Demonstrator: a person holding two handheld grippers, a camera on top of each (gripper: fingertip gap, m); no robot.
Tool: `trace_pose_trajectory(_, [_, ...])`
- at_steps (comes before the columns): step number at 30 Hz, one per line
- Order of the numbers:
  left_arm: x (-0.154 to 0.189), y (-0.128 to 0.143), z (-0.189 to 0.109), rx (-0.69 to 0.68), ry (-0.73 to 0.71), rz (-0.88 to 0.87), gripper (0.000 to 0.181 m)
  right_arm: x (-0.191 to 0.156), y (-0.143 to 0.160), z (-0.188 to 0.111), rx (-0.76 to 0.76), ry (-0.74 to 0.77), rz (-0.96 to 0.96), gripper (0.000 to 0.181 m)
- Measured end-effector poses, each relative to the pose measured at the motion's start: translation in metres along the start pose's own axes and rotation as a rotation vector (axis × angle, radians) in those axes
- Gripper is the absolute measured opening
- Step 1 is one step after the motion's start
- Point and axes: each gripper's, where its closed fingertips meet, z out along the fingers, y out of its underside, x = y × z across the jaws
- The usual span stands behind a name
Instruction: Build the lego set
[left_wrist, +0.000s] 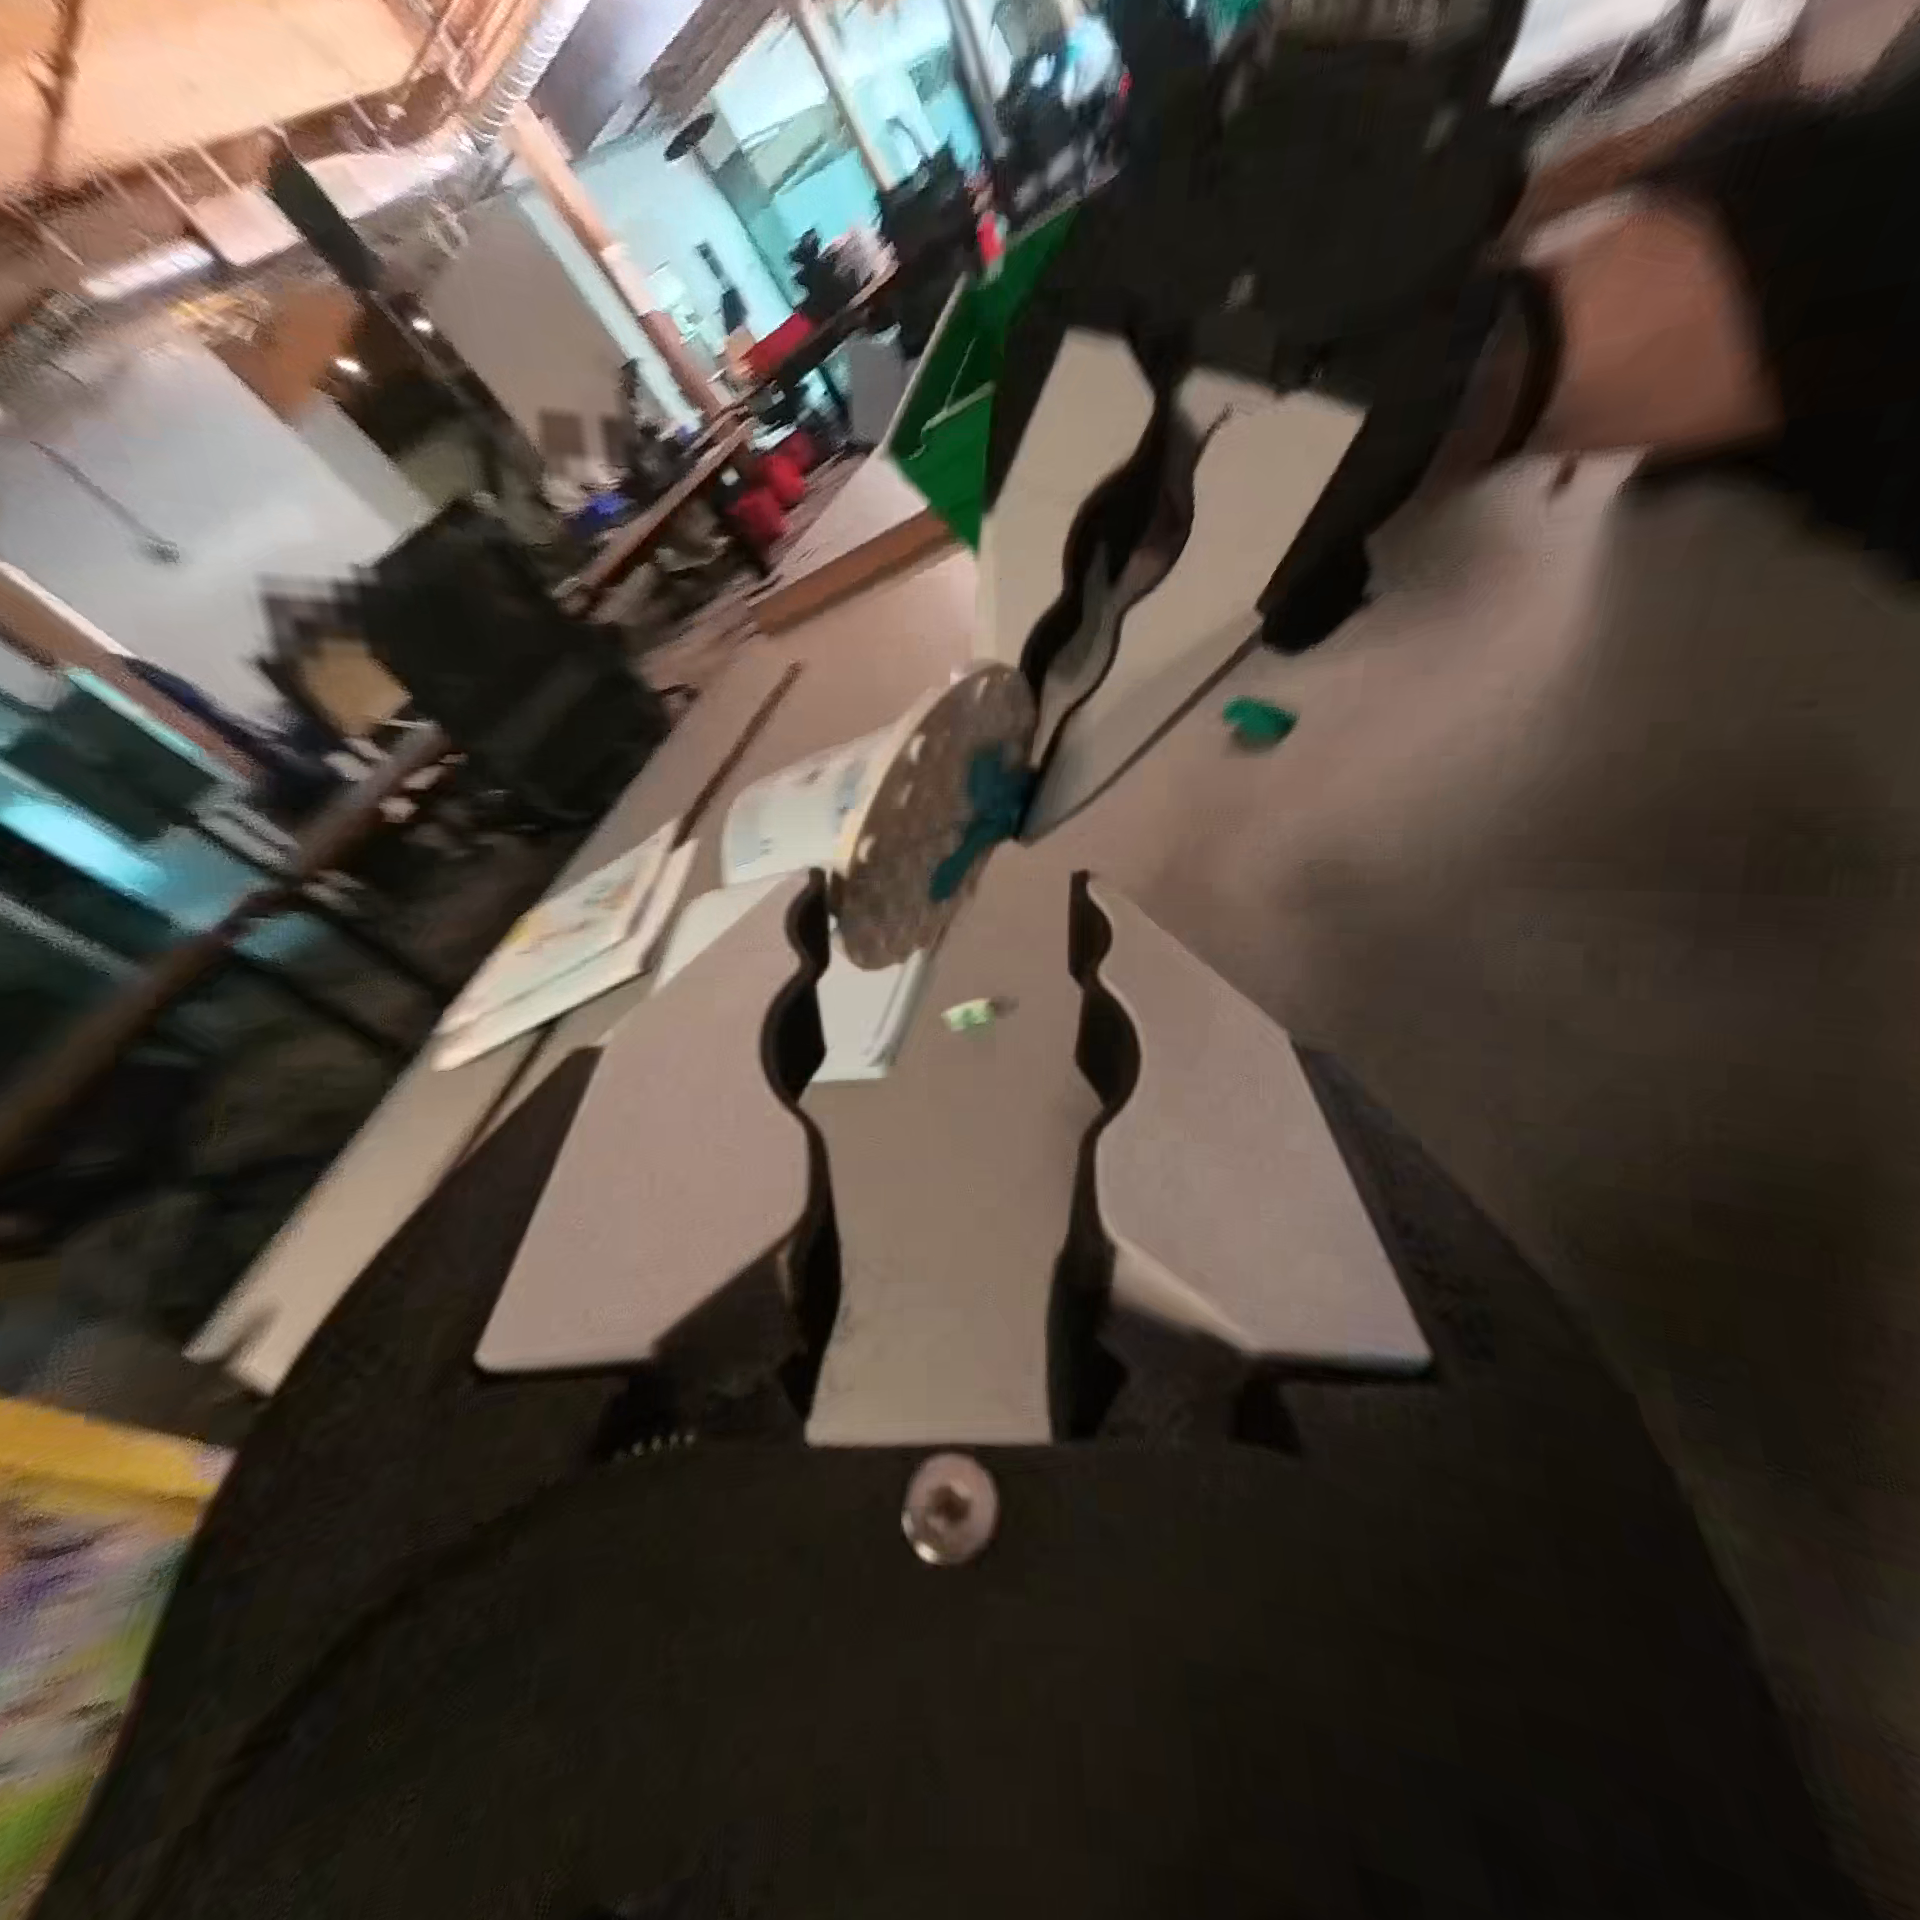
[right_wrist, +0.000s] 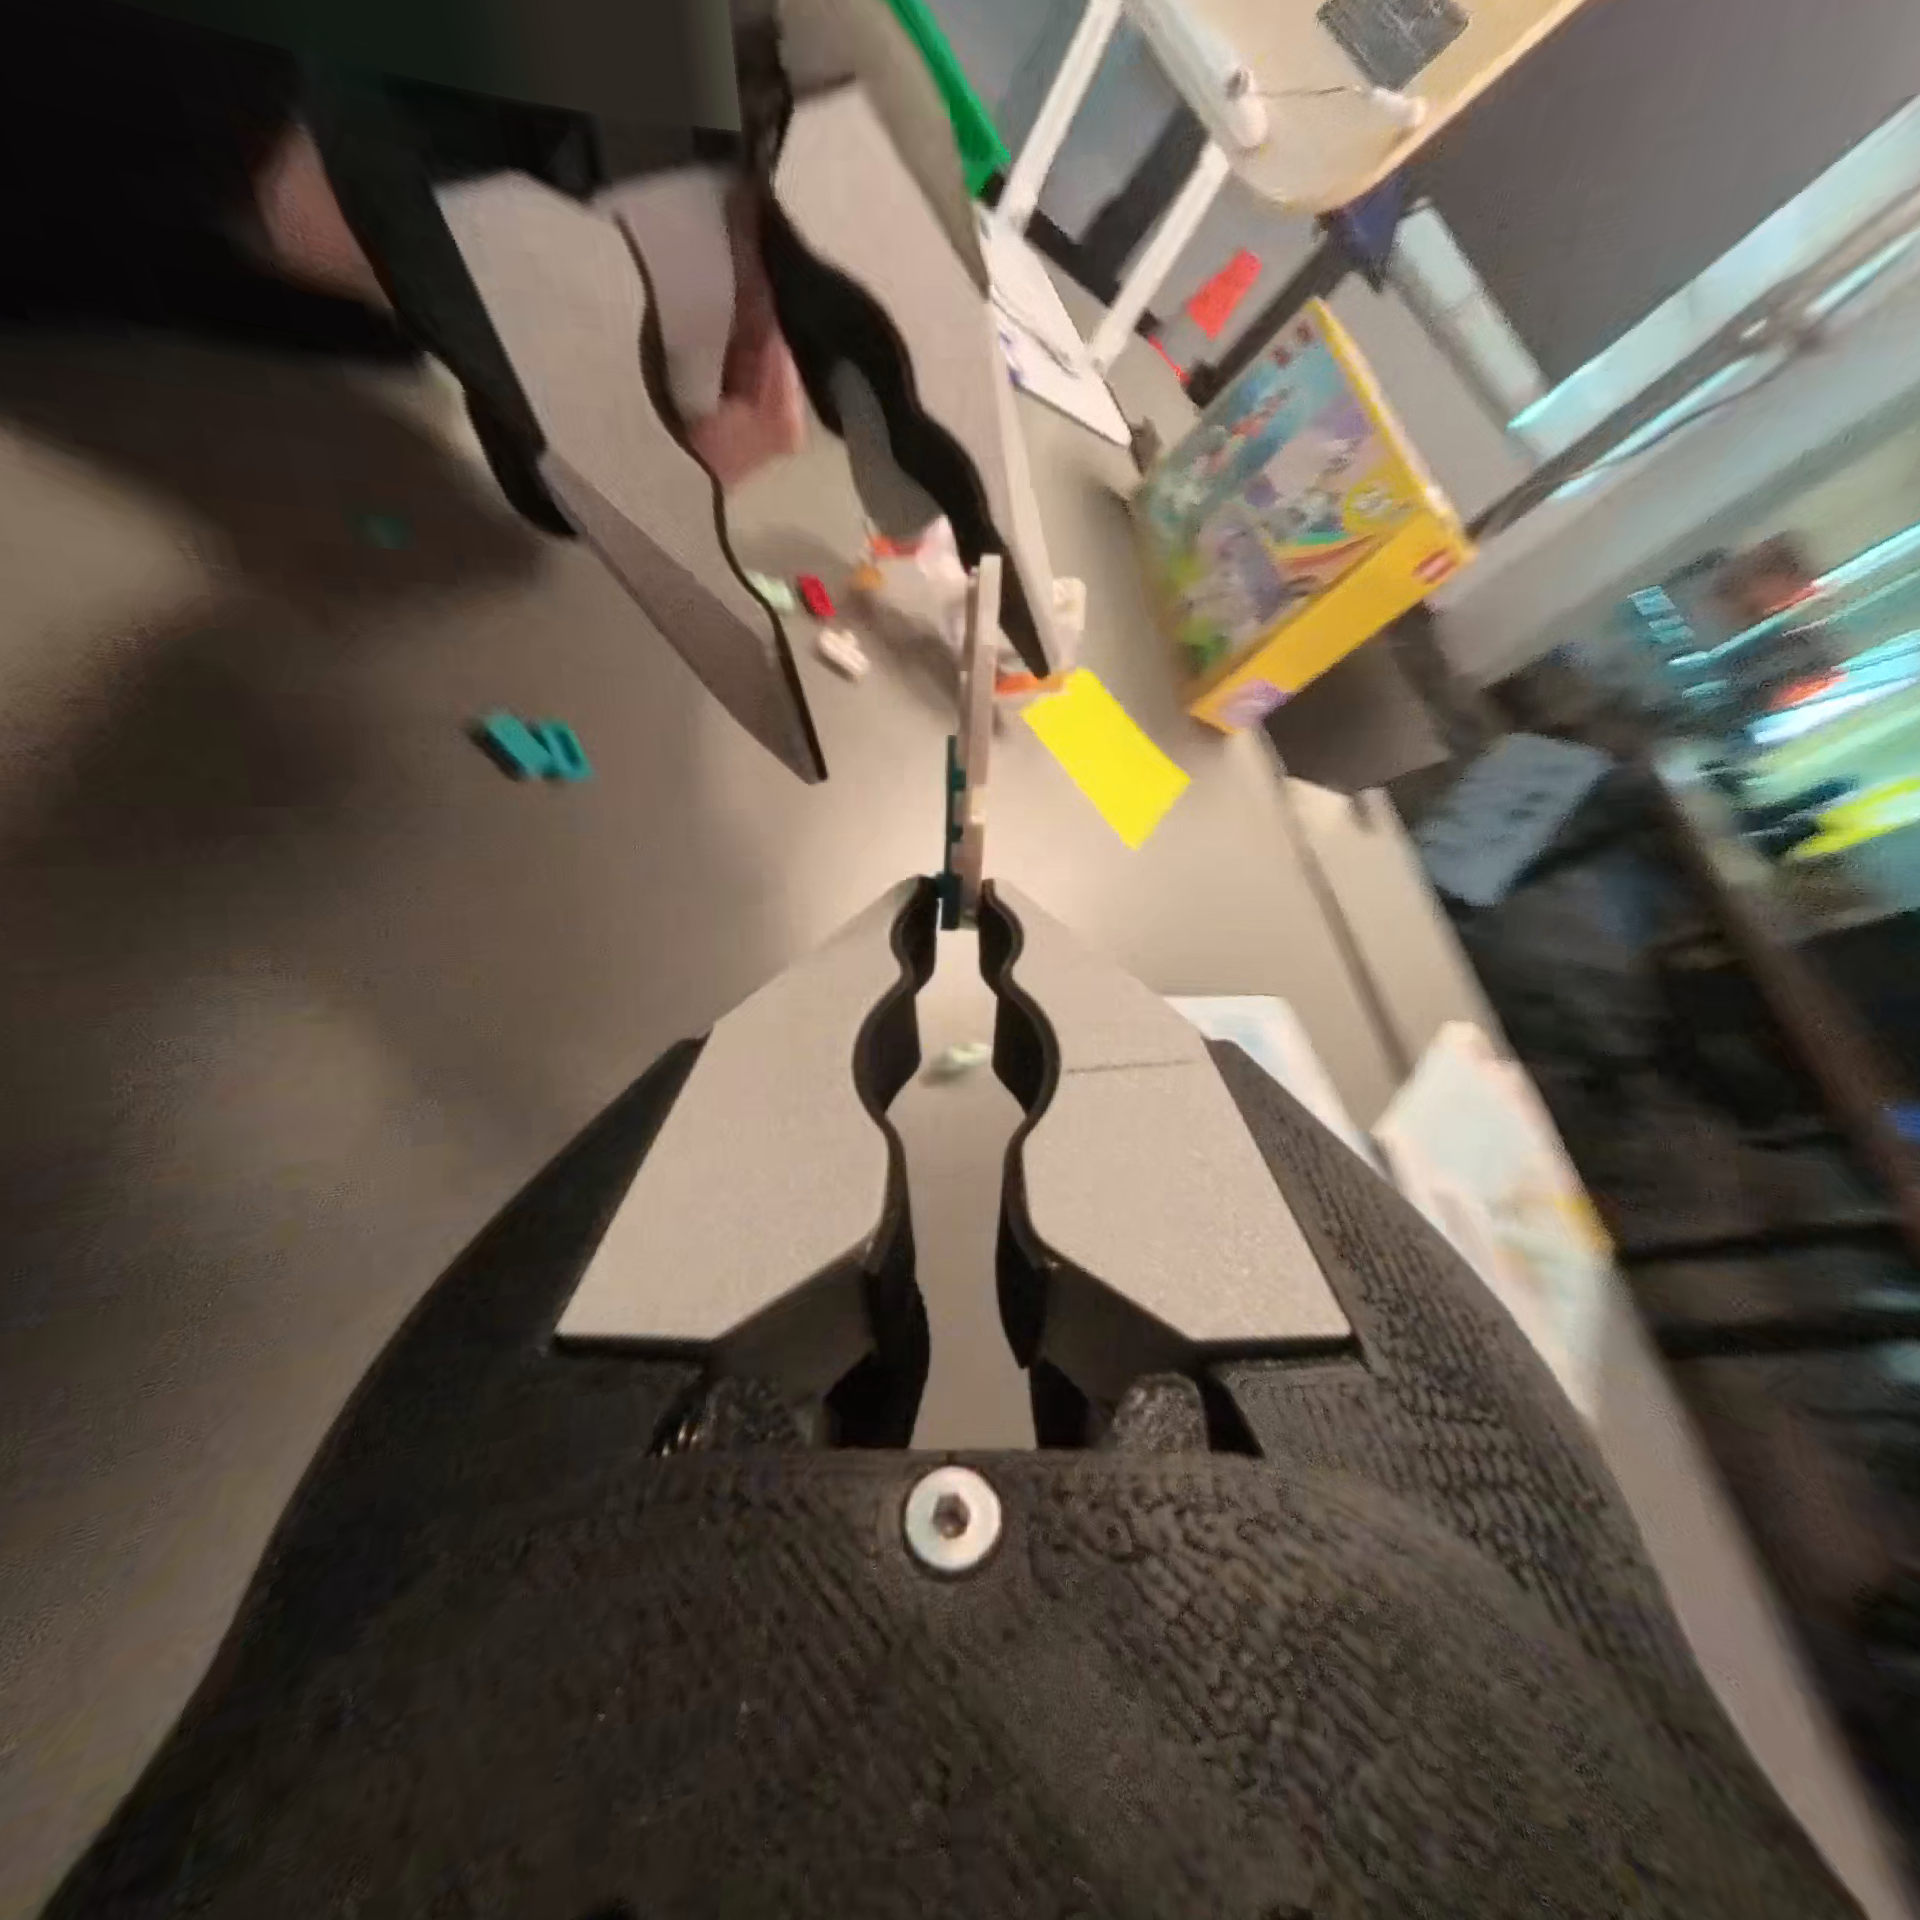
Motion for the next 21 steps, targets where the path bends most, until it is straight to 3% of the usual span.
trace_pose_trajectory(8, [-0.010,0.015,0.008,-0.167,-0.191,0.288,0.043,0.010,0.020,-0.001,-0.220,0.185,-0.394,0.006])
trace_pose_trajectory(14, [-0.009,0.023,0.011,-0.229,-0.214,0.392,0.036,0.011,0.014,-0.003,-0.206,0.243,-0.498,0.006])
trace_pose_trajectory(17, [-0.007,0.018,0.010,-0.184,-0.187,0.314,0.044,0.008,0.013,0.000,-0.111,0.168,-0.229,0.006])
trace_pose_trajectory(19, [-0.008,0.013,0.007,-0.127,-0.153,0.201,0.055,0.010,0.003,0.000,0.042,0.052,0.220,0.006])
trace_pose_trajectory(21, [-0.010,0.002,0.003,-0.033,-0.097,0.006,0.065,0.011,-0.014,-0.004,0.215,-0.159,0.701,0.006])
